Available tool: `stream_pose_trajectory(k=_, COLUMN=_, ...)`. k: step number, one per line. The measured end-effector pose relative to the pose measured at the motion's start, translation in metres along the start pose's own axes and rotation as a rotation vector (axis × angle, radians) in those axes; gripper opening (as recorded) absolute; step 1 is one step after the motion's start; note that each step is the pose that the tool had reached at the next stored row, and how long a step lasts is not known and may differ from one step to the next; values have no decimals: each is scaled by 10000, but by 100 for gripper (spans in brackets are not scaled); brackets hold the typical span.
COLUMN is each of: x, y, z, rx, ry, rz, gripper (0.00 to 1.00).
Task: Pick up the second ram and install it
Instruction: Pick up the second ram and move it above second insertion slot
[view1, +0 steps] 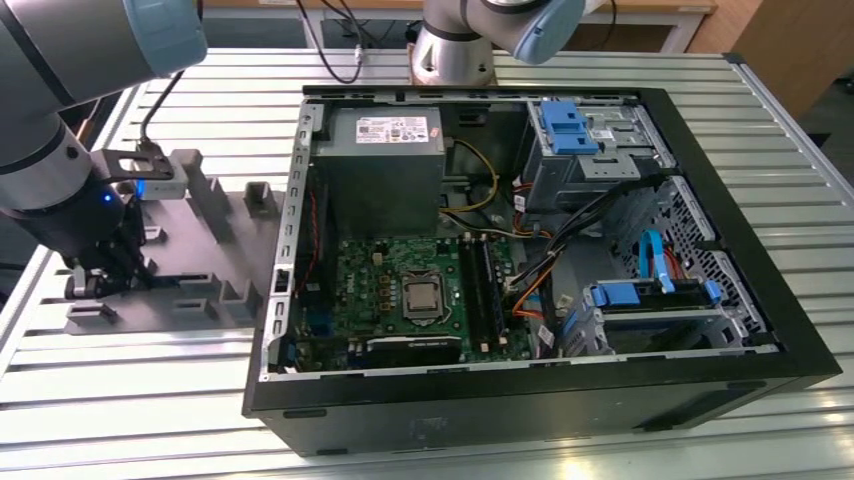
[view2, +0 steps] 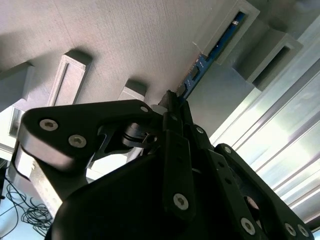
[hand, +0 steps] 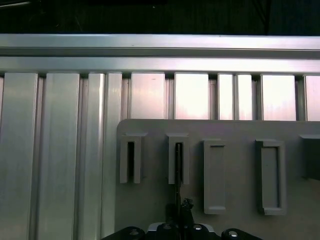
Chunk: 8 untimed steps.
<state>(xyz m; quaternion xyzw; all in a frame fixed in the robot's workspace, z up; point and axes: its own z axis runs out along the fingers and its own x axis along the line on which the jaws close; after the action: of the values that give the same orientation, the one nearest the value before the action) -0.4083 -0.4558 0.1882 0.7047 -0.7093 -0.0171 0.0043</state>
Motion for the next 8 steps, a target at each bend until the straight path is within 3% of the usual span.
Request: stream_pose_trajectory(k=8, x=7, y=0, z=3, rx=-2, ry=40, rz=-51, gripper=14)
